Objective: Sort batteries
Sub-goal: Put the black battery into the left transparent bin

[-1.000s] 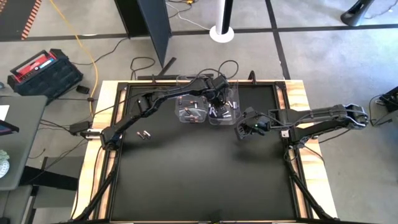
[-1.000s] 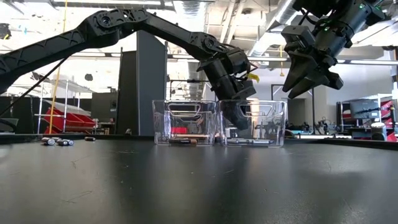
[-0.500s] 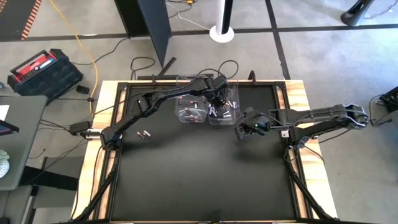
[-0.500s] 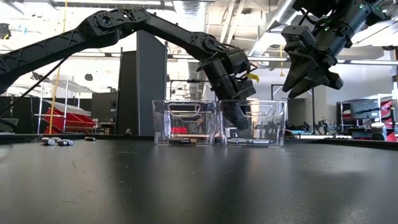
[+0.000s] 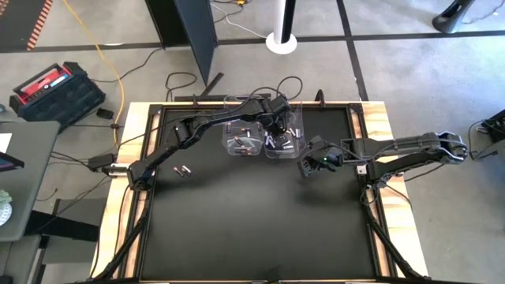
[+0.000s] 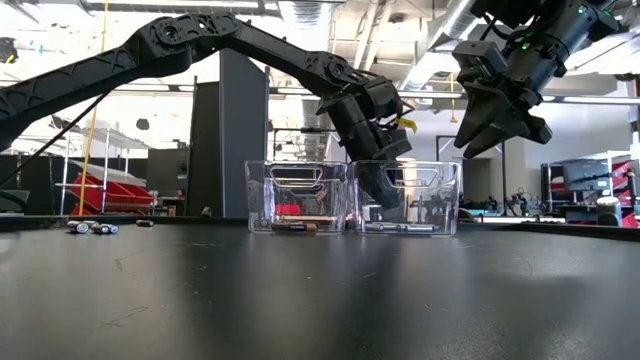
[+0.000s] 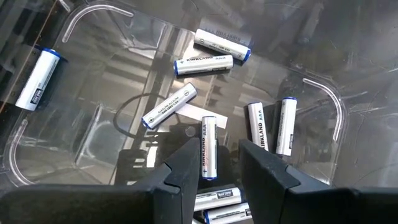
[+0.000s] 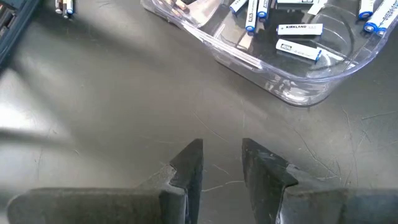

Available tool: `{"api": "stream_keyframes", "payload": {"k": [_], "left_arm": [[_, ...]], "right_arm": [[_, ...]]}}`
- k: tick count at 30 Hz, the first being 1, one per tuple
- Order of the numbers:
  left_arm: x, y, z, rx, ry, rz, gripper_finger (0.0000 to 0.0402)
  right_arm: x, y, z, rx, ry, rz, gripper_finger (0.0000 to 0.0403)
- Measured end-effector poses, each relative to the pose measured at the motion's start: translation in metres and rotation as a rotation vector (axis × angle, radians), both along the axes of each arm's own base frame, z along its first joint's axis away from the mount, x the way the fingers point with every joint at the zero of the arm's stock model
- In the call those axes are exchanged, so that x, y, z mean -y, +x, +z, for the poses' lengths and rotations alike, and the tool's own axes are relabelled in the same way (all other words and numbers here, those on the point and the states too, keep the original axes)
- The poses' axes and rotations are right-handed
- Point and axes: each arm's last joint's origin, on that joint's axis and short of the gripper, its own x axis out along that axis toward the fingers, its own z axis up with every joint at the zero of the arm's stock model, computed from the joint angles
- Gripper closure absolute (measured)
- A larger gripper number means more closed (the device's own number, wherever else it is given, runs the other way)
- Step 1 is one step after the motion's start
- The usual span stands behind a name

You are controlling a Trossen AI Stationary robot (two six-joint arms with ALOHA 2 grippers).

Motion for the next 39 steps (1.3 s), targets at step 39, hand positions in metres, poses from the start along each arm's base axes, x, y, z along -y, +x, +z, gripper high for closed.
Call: {"api": "stream_keyframes", "payload": {"k": [39], "left_arm": [[0.011,-0.104,0.213,0.267,0.246,0.213,0.0297]], "right_arm": [[0.000,0.000,0.000,-0.002,-0.009,0.010,0.0276]]}}
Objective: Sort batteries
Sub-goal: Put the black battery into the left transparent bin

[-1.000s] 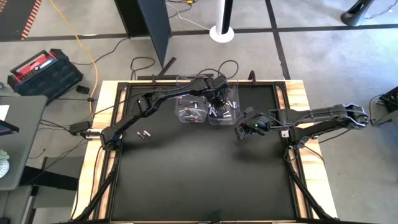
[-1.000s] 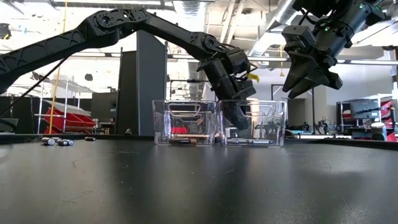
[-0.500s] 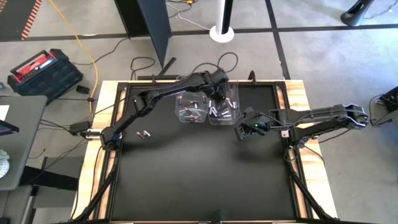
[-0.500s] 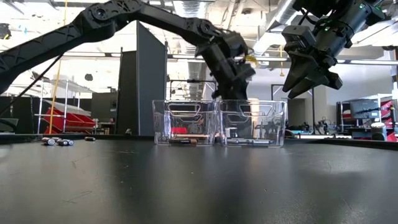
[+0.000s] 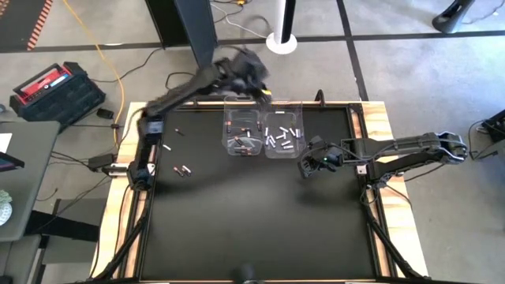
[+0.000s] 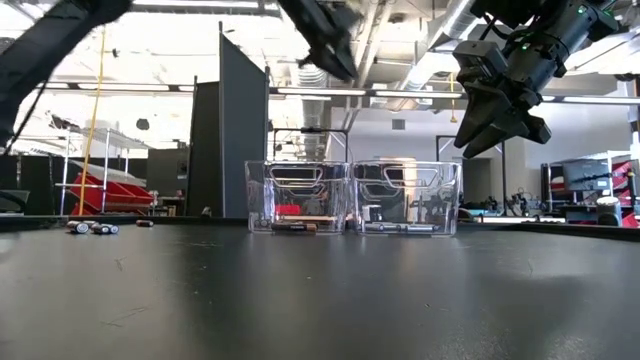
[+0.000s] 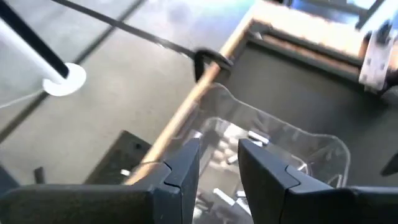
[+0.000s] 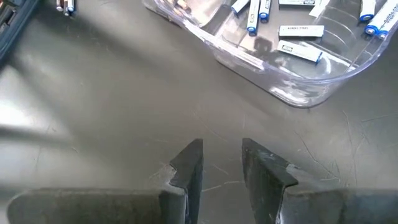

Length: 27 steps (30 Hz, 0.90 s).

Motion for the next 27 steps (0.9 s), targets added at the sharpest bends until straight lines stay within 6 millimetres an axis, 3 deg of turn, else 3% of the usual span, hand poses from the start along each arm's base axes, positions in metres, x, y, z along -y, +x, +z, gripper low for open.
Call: {"api": "stream_keyframes", "payload": {"k": [5,9,13,17,27], "left_arm": [[0.009,-0.048,0.041,0.021,0.011,0.038,0.0297],[0.019,-0.072,0.043,-0.026,-0.008,0.058,0.0297],[0.029,-0.089,0.026,-0.054,-0.035,0.085,0.0297],[0.041,-0.110,-0.004,-0.041,-0.078,0.124,0.0297],[0.084,-0.192,-0.079,0.047,-0.271,0.348,0.0297]], "right_arm": [[0.000,0.000,0.000,0.001,0.001,-0.001,0.0276],[0.001,0.000,0.000,0.001,-0.014,-0.017,0.0276],[0.001,0.000,0.000,0.005,-0.021,-0.050,0.0276],[0.001,0.000,0.000,0.005,-0.021,-0.052,0.0276],[0.001,0.000,0.000,0.010,-0.009,-0.066,0.0276]]}}
